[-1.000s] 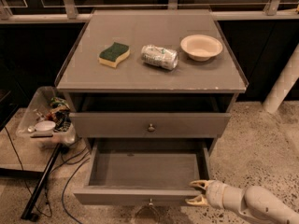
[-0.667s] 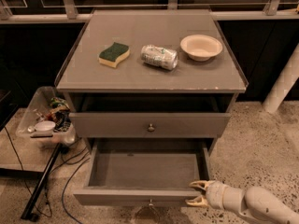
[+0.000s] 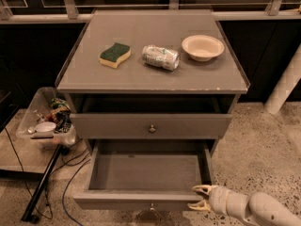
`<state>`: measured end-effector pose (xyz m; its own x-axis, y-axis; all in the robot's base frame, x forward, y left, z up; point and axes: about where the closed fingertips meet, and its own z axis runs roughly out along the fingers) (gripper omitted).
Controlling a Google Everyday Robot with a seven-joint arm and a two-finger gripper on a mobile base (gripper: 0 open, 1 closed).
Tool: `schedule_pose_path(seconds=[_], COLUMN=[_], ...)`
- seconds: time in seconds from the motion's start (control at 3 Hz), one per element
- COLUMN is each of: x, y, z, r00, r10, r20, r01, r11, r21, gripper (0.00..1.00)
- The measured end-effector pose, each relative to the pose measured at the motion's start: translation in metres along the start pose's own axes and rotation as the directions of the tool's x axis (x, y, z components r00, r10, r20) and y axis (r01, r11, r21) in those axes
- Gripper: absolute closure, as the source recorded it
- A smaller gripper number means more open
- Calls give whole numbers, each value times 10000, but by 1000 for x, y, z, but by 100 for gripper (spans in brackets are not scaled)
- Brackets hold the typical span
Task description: Open middle drawer
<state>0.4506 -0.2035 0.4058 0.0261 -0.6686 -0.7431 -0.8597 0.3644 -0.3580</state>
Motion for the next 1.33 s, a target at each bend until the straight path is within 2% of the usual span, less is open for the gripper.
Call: schedule_pose_path(seconds=[0.33,0.67,1.0,1.33], x=[3,2,2,2], y=[10,9,9,9], z=[-4,-6,-5,-5], r00=[9999,9999,9999,9999], r10=[138,139,139,139], r20=[13,13,14,14], r01=[-138,-139,-139,-139], r11=[9999,9999,9999,9999], r21=[87,88,87,87], gripper=[100,100,82,59])
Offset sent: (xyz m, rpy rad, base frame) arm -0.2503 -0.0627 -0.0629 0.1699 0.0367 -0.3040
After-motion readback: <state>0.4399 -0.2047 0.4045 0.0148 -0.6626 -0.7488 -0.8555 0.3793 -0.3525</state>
